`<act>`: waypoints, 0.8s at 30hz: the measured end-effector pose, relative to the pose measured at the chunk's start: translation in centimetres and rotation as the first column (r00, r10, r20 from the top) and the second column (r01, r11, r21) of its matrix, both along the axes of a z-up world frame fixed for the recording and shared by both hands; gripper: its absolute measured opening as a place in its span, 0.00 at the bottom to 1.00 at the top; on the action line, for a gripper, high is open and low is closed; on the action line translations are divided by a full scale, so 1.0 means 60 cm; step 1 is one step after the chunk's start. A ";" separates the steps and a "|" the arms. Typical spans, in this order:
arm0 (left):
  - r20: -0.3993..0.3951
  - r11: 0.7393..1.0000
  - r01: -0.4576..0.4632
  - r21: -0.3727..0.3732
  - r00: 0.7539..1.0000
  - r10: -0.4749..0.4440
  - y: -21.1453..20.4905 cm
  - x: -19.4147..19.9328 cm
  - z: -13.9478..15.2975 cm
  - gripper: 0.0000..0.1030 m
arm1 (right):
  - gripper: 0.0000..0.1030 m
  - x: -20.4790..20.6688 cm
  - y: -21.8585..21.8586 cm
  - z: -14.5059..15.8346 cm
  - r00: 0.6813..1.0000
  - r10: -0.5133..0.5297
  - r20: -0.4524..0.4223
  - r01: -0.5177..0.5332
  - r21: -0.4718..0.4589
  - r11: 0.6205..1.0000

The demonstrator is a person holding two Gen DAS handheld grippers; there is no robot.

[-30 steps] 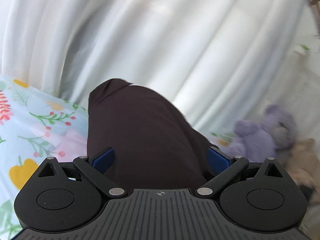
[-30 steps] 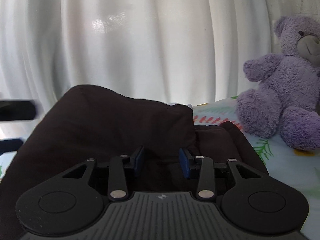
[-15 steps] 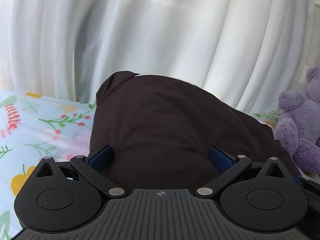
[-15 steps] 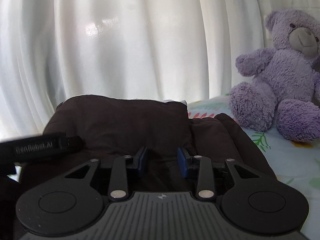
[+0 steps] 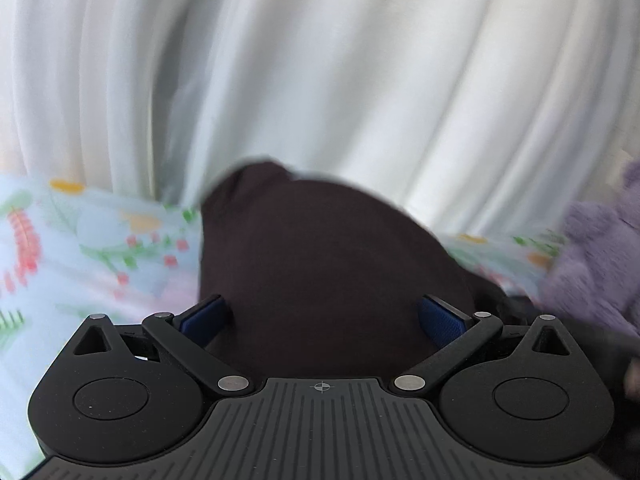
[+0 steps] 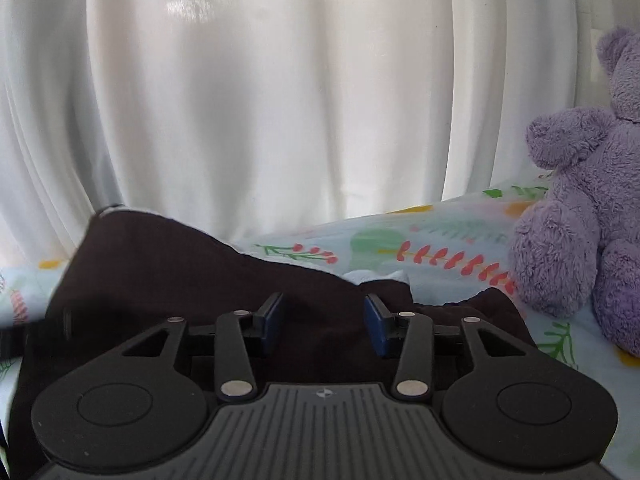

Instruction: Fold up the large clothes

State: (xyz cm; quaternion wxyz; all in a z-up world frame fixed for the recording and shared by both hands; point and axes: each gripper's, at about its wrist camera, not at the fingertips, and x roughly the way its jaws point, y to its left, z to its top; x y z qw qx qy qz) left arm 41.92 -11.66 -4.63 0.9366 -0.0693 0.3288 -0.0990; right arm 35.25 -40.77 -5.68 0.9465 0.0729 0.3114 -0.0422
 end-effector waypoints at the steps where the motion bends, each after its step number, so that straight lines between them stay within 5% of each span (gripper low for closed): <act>1: 0.008 1.000 -0.012 0.020 1.000 0.012 -0.007 0.018 0.003 1.00 | 0.41 0.003 -0.002 -0.006 1.000 0.003 -0.001 -0.003 -0.005 1.000; 5: -0.118 0.998 0.017 0.053 0.993 -0.010 -0.040 0.091 -0.021 1.00 | 0.41 0.016 -0.022 -0.033 1.000 -0.008 0.001 0.008 0.030 1.000; 9: -0.137 0.991 0.005 0.137 0.991 0.014 -0.069 0.113 -0.052 1.00 | 0.41 0.028 -0.020 -0.057 1.000 -0.018 0.021 0.017 0.007 1.000; 14: -0.150 0.989 -0.004 0.148 0.988 0.027 -0.071 0.118 -0.068 1.00 | 0.43 0.026 -0.024 -0.045 1.000 -0.009 0.029 0.008 0.038 0.999; 20: -0.120 0.989 0.038 0.140 0.993 -0.021 -0.048 0.096 -0.051 1.00 | 0.56 -0.086 -0.026 0.019 0.997 -0.040 0.070 0.034 0.085 0.996; 24: -0.100 0.994 0.065 0.089 0.993 -0.055 -0.027 0.066 -0.030 1.00 | 0.60 -0.175 -0.024 0.005 0.993 -0.057 0.108 0.050 0.065 0.997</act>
